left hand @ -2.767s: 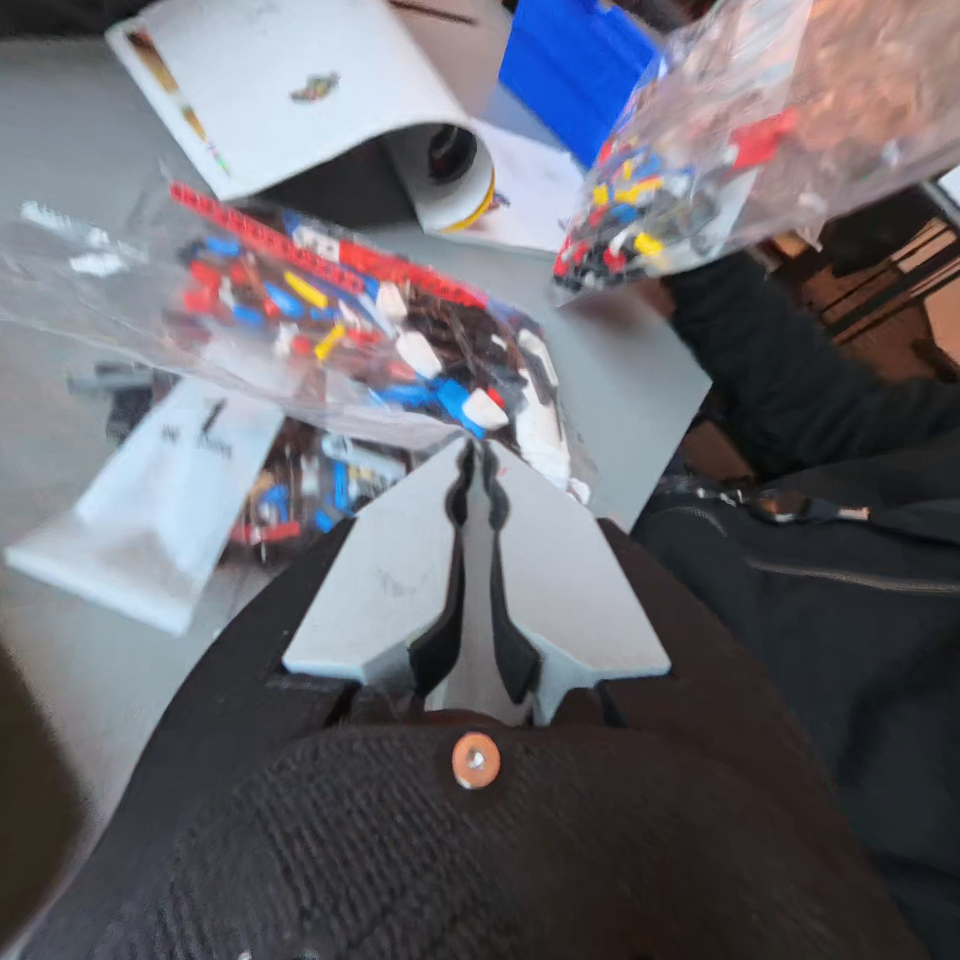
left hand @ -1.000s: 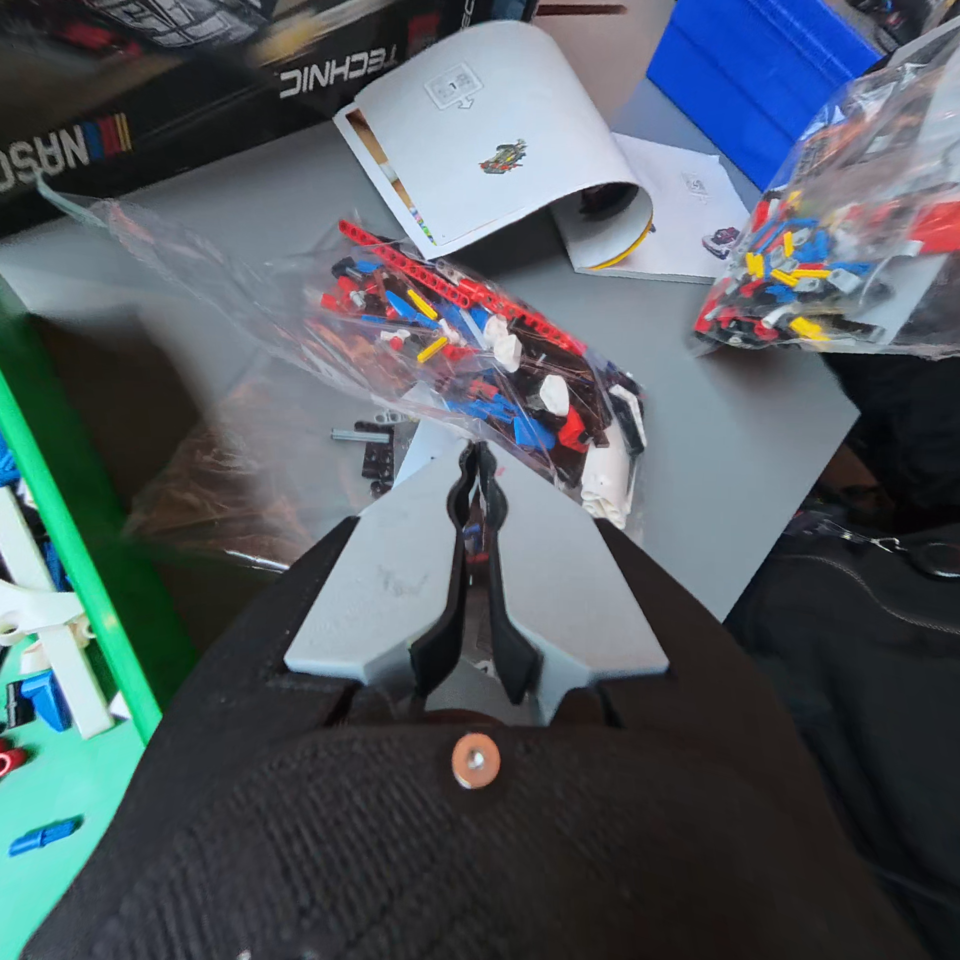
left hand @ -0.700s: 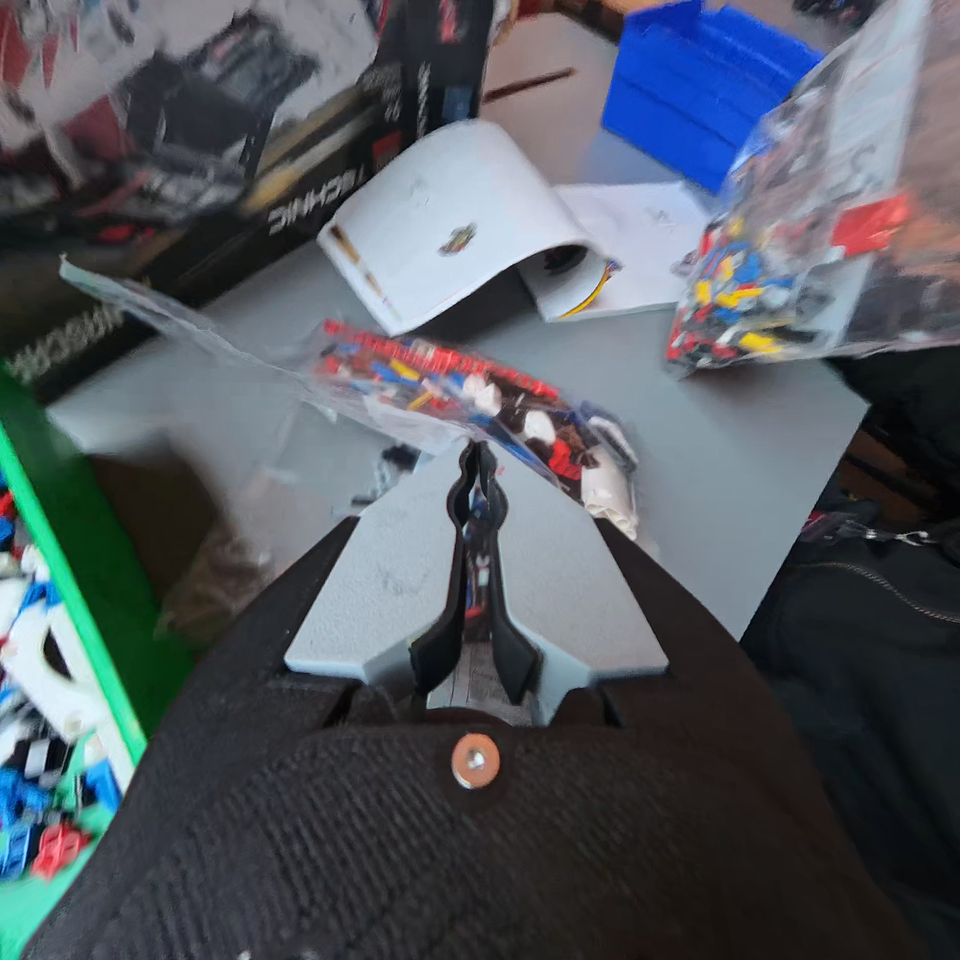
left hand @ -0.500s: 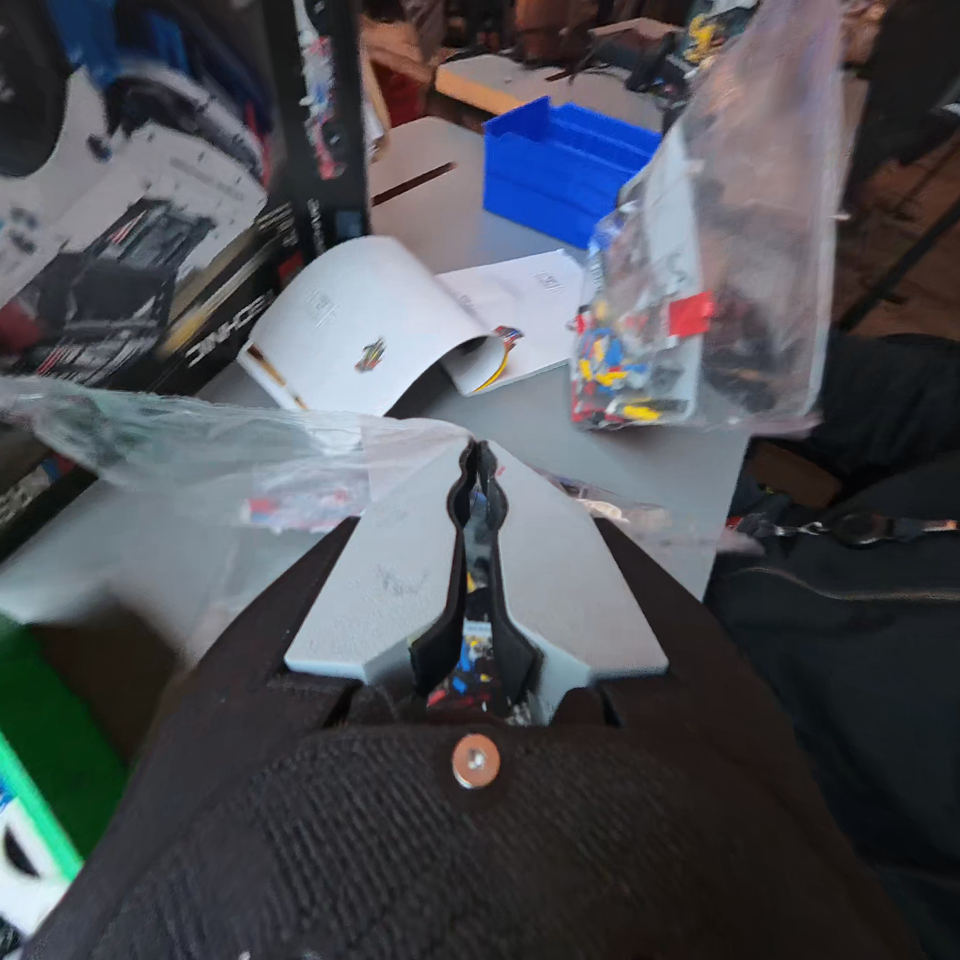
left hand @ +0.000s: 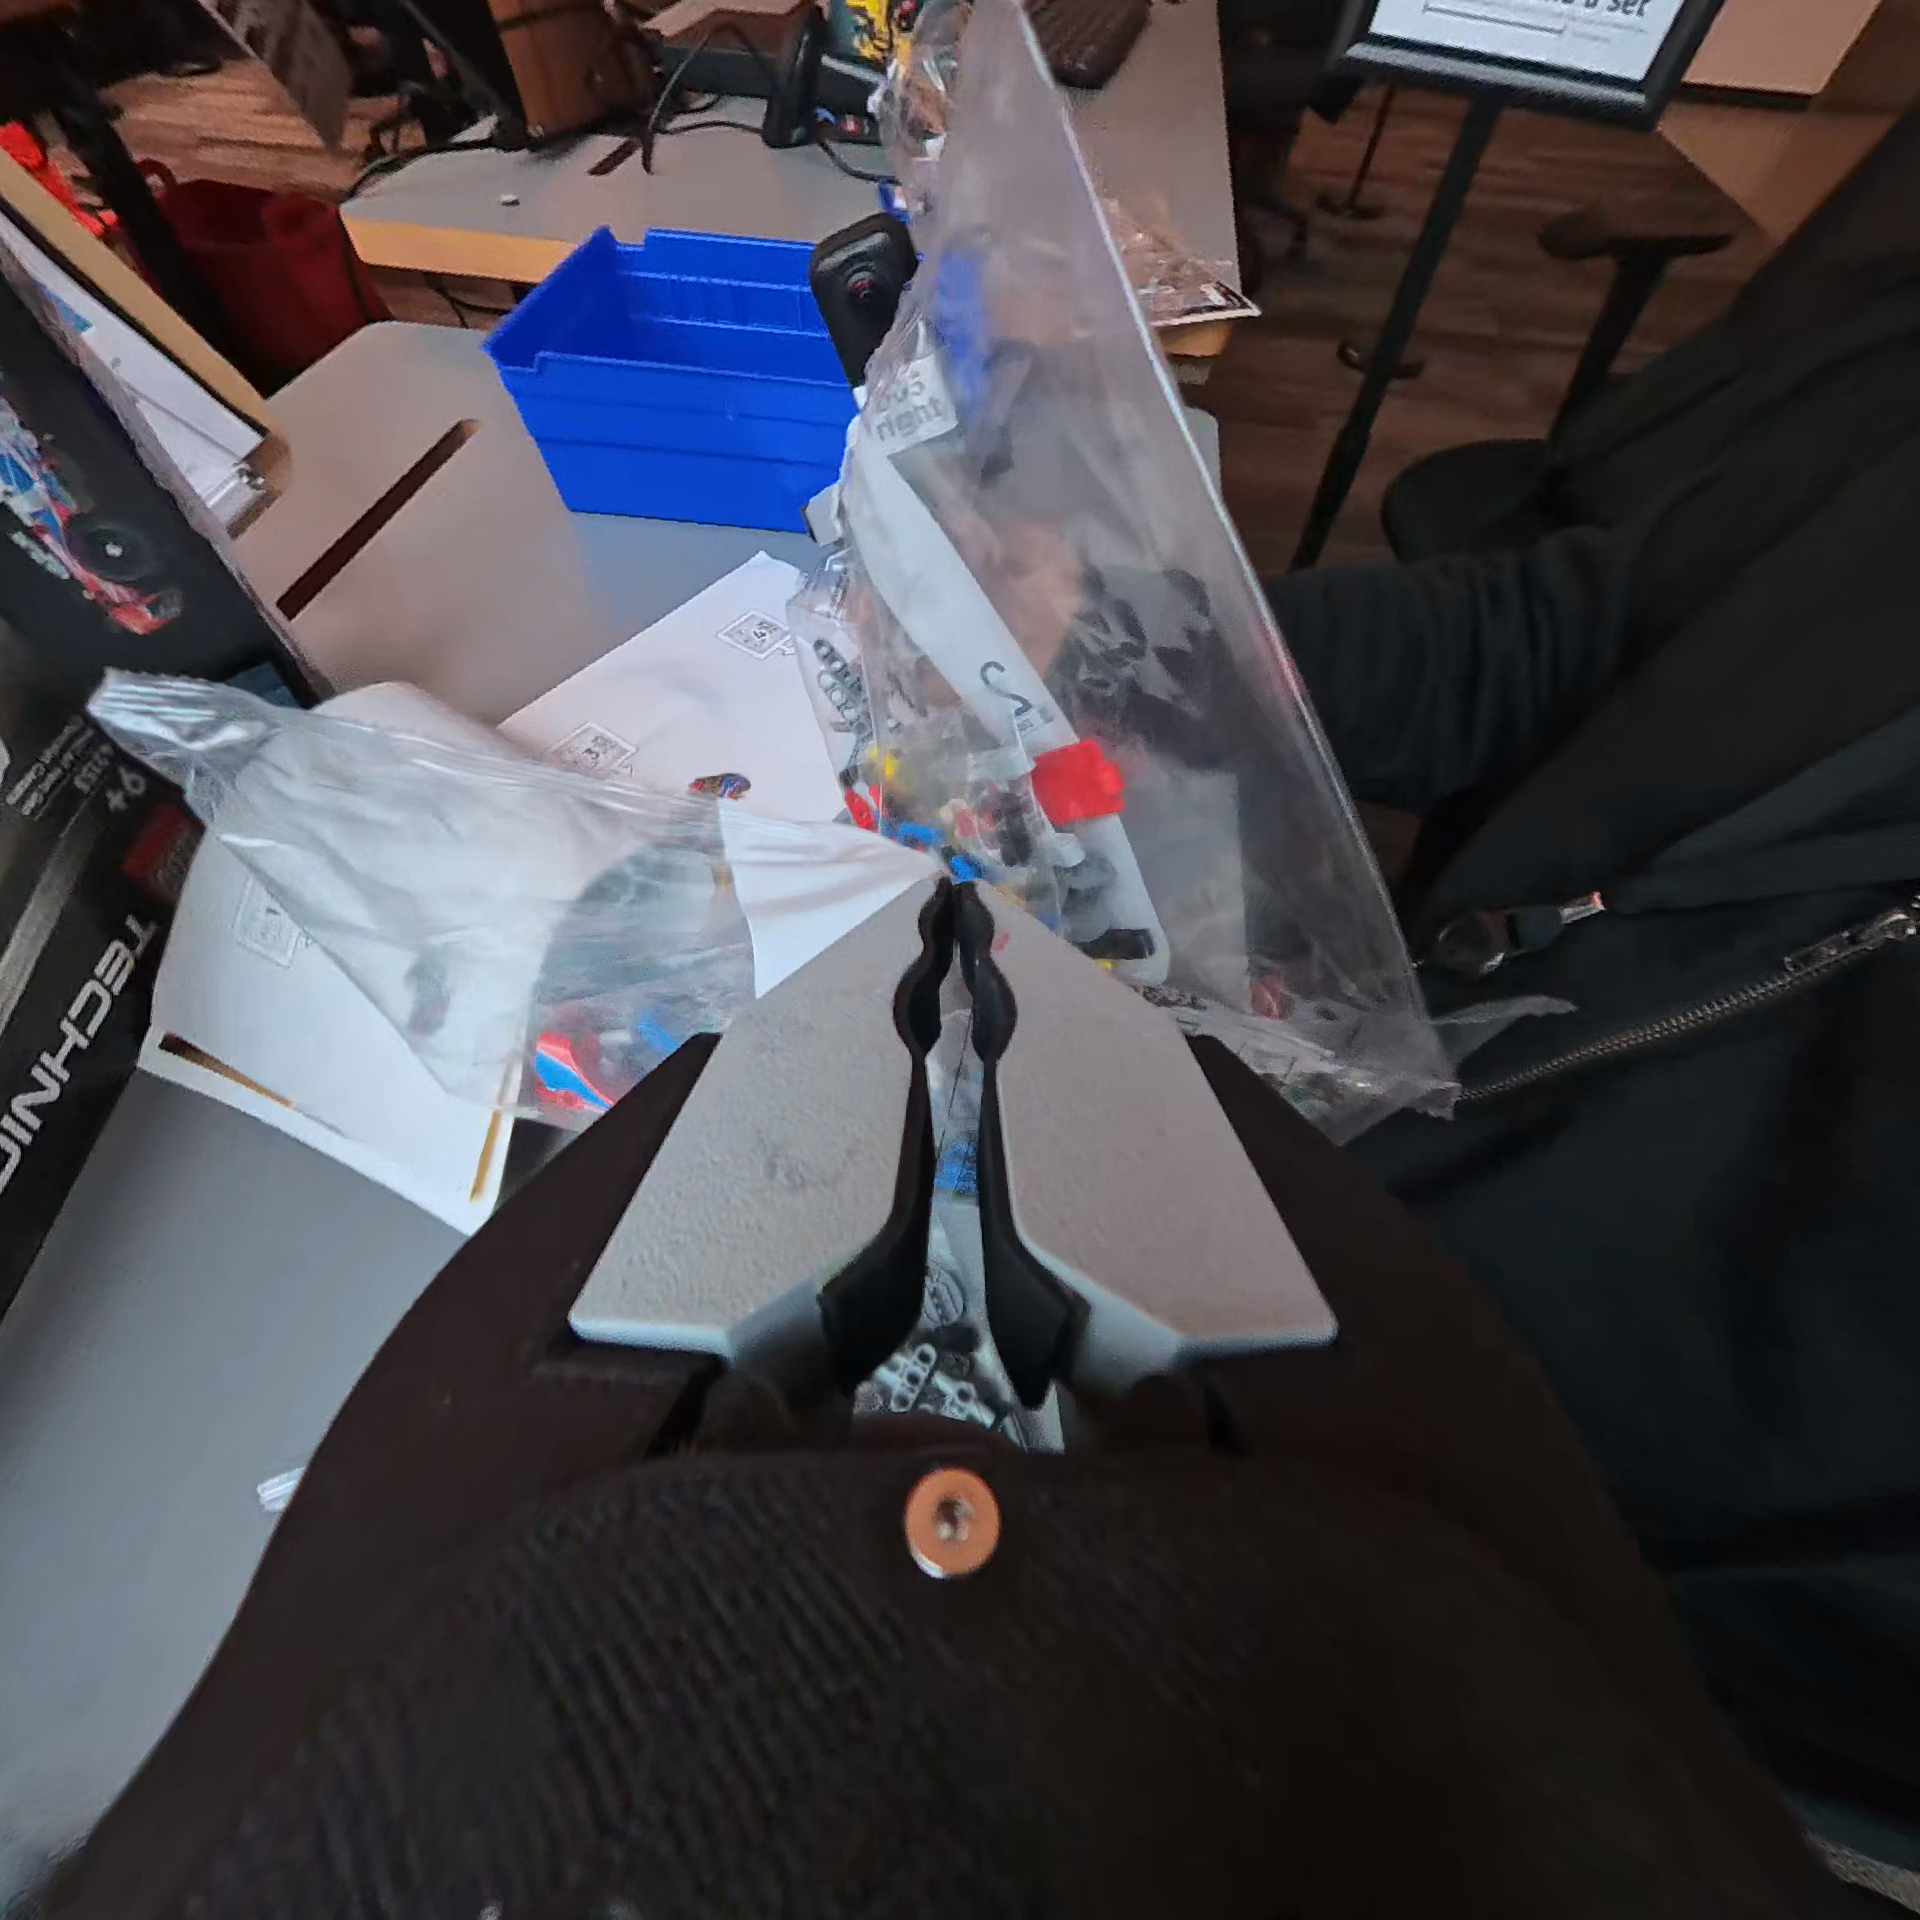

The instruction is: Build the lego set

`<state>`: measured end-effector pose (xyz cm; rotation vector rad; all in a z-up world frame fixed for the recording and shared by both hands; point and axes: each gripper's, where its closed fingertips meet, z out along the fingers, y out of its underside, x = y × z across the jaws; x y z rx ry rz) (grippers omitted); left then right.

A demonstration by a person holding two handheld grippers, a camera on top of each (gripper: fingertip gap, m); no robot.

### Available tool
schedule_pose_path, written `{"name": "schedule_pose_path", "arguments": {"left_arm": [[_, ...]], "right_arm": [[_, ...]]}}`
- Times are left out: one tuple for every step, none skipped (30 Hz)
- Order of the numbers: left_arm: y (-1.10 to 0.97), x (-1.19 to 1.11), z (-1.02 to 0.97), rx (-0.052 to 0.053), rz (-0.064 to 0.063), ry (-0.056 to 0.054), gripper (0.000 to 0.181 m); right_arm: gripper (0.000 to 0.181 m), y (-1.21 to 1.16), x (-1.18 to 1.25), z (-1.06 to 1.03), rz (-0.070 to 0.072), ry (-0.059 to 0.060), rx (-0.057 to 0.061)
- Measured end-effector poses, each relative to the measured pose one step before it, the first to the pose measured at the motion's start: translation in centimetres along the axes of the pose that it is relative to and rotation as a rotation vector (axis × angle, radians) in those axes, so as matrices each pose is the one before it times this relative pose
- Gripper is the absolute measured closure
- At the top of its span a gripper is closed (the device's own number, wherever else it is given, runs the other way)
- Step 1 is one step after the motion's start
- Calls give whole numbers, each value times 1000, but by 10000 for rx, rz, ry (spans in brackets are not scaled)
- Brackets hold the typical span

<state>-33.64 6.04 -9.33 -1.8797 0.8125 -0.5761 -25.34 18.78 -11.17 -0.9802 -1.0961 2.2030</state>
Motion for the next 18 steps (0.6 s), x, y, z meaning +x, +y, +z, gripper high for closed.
{"name": "schedule_pose_path", "arguments": {"left_arm": [[0,251,-1,-19,108,47,181],[299,-47,-8,-151,14,-67,181],[671,-338,5,-343,-125,-194,181],[524,-178,-30,-199,-180,-47,181],[154,-44,-159,75,-258,36,181],[243,-151,-258,0,-229,-40,181],[323,-224,-313,-19,-142,-128,181],[397,-251,-317,-23,-40,-172,181],[499,-317,-302,-47,-121,-195,181],[578,-381,-283,-68,-237,-202,181],[680,-448,-309,-100,-230,-219,181],[680,-442,-298,-46,-162,-223,181],[659,-379,-268,3,-196,-156,181],[660,-257,-206,43,-269,-39,181],[636,-182,-146,92,-271,15,181],[638,-142,-97,107,-241,55,181],[697,-179,-69,73,-250,38,181],[766,-294,-77,7,-283,-16,181]], "right_arm": [[181,86,-21,72,85,-55,-31],[181,96,43,91,92,-22,-31],[181,89,85,109,85,13,-19],[181,60,146,99,65,62,-7],[181,44,222,74,28,129,0],[181,42,300,63,-22,200,-7],[181,63,333,33,-55,233,-31],[181,124,270,51,-30,198,-70],[181,177,215,79,10,141,-97],[181,238,232,133,43,140,-112],[181,299,334,228,42,213,-142],[181,345,375,297,-7,271,-134],[181,388,298,413,-41,258,-144],[181,504,235,528,-45,216,-200],[181,624,284,591,-52,246,-272],[181,741,348,640,-50,271,-342],[181,790,255,671,-30,219,-376],[181,659,65,665,-37,120,-315]]}}
